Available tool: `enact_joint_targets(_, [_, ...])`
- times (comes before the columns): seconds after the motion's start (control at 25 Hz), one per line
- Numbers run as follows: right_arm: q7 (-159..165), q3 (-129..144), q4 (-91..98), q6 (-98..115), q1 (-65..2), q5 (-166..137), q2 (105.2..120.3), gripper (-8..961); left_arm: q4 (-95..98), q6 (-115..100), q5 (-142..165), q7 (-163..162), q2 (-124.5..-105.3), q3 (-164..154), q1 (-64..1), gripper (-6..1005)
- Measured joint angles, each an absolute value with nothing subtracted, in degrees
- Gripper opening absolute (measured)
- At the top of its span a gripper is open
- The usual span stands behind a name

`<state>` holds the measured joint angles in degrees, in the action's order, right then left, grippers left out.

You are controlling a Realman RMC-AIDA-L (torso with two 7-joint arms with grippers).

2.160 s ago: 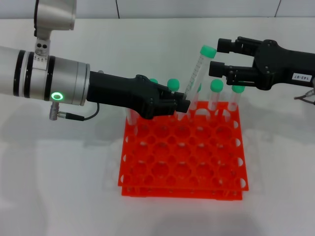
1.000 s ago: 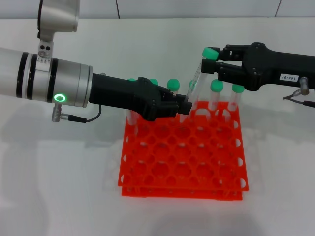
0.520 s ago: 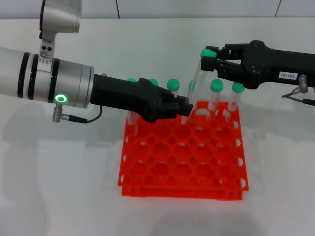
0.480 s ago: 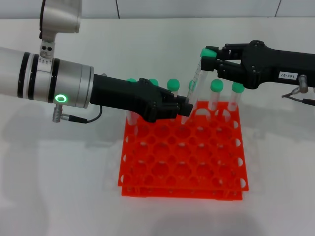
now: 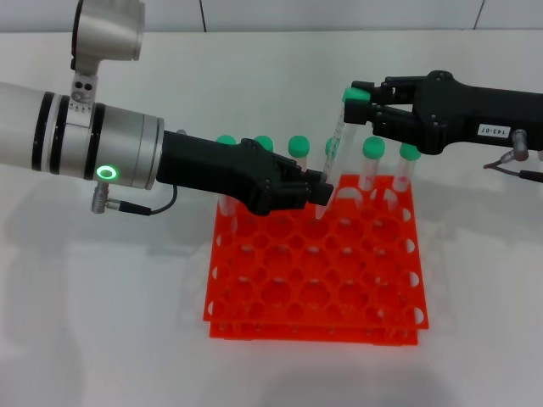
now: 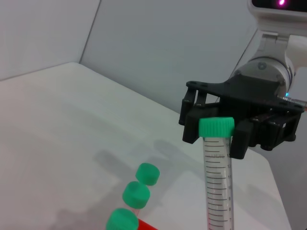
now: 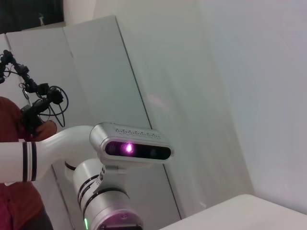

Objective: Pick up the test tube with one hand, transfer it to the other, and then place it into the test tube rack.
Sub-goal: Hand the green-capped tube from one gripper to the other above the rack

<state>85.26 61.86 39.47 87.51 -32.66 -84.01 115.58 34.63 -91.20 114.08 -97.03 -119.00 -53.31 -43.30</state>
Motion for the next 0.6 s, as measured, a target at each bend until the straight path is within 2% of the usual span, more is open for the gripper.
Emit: enact_joint_targets(0.6, [85.3,62.6,40.2,88.1,-32.7,-83.7,115.57,279,34.6,-91.2,113.9,-97.5,-119.09,-53.4,-43.4,220])
